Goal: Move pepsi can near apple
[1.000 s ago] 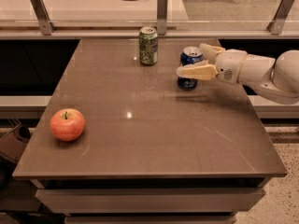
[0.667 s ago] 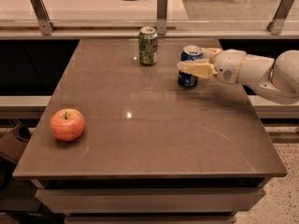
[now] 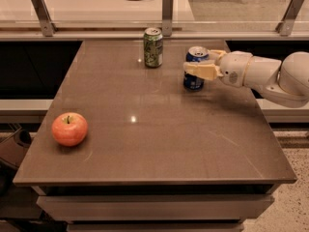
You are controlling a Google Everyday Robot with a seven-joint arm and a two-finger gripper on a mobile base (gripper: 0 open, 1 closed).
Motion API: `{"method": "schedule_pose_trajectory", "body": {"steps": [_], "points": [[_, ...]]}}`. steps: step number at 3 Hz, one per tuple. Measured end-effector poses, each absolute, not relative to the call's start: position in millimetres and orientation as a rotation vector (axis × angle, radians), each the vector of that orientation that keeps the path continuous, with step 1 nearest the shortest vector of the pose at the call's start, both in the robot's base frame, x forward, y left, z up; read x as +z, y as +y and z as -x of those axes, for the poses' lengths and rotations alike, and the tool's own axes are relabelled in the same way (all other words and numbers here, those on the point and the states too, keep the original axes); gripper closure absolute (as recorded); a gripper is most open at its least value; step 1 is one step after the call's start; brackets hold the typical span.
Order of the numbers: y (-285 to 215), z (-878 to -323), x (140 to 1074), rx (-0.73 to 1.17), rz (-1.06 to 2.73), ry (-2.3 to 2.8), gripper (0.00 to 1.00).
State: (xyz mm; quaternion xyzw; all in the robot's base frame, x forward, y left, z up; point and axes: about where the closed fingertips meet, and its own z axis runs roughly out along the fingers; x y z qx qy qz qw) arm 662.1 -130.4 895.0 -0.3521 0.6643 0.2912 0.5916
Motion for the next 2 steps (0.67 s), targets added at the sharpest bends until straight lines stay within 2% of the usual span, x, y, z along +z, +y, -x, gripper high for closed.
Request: {"method": "schedule_pose_trajectory", "body": {"steps": [1, 2], "points": [[-127.7, -662.2, 895.1, 0.681, 0.822, 1.544, 1.0], [-124.1, -663.5, 897.5, 0.702, 0.825, 1.544, 1.0]]}}
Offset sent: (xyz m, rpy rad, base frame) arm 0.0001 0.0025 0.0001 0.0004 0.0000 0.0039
